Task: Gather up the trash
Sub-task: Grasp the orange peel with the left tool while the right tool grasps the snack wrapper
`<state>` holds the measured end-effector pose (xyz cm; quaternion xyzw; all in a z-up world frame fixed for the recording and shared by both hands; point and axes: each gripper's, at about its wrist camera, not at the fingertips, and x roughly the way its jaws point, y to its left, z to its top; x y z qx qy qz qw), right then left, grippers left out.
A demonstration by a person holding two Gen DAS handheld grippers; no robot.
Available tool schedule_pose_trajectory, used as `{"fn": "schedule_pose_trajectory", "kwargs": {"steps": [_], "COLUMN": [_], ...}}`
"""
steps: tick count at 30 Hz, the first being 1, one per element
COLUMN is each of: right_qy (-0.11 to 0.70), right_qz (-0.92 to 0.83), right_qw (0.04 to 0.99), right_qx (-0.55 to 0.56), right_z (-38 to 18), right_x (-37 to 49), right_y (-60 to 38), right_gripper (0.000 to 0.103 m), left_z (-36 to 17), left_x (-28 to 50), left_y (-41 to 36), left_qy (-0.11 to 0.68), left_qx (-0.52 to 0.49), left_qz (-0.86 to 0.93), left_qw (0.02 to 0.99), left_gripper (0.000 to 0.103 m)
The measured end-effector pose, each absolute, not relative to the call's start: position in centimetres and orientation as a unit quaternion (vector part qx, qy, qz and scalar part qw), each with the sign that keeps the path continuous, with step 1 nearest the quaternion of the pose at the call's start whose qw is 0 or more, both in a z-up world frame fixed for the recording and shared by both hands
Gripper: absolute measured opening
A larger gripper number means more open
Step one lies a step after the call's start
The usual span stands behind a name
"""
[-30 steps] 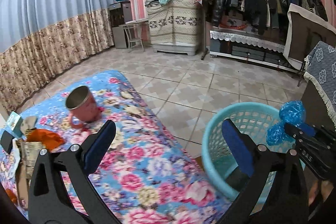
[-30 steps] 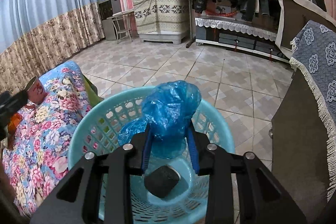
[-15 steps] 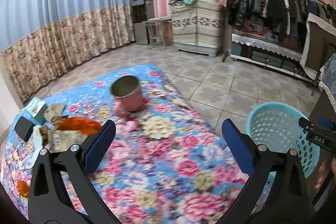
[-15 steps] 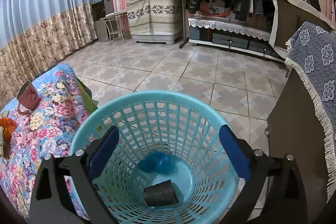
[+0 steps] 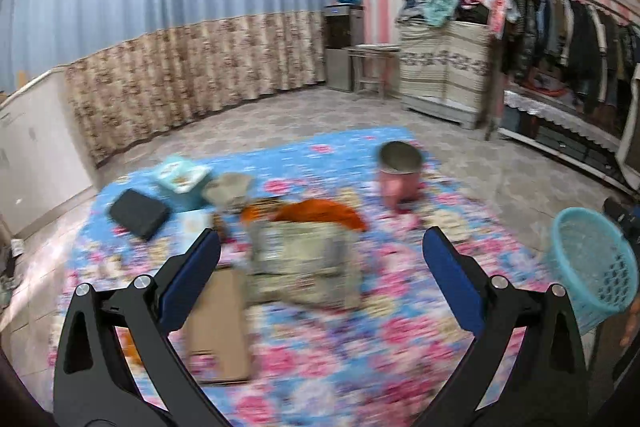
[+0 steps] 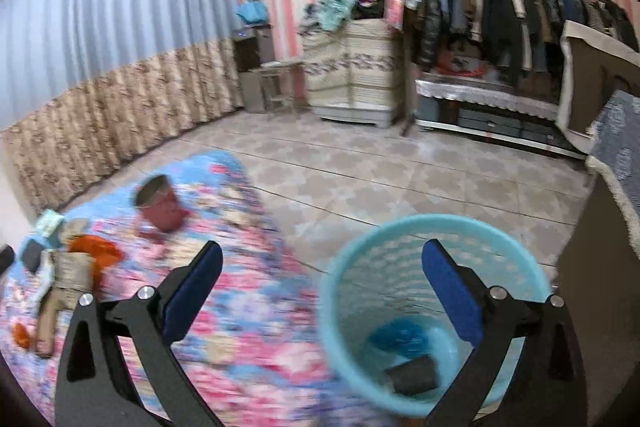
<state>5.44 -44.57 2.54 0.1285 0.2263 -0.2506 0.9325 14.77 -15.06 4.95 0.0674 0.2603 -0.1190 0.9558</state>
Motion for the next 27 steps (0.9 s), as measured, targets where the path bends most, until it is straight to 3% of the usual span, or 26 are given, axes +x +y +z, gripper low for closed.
{"fn": "schedule_pose_trajectory", "kwargs": {"steps": [7, 15, 20, 27], "right_qy": [0.212, 0.259, 0.285, 0.330], "right_qz": [-0.176, -0.123, -0.106, -0.112], "right_qw": [0.956, 0.956, 0.952, 0.935], "right_qx": [0.101, 0.070, 0.045, 0.067], "right_z": [4.7, 1.1, -1.9, -4.7], "right_x": [9.3, 14.4, 16.1, 17.4], "right_y": [-35.3, -27.4, -25.0, -26.1], "right_gripper": [0.099, 0.099, 0.099, 0.099], "left_z": [4.0, -0.8, -4.0, -7.3], "left_x": [15.8, 17.8, 18.6, 19.8], "left_y": [-4.6, 2.9, 4.5, 3.0], "left_qy": [0.270, 0.332, 0.374, 0.416], "left_qx": [0.069, 0.027, -0.018, 0.038], "left_qz": [-0.041, -0.018, -0.018, -0.005], "left_qw": [0.960, 0.943, 0.927, 0.909], "left_gripper": [0.098, 0.098, 0.097, 0.097]}}
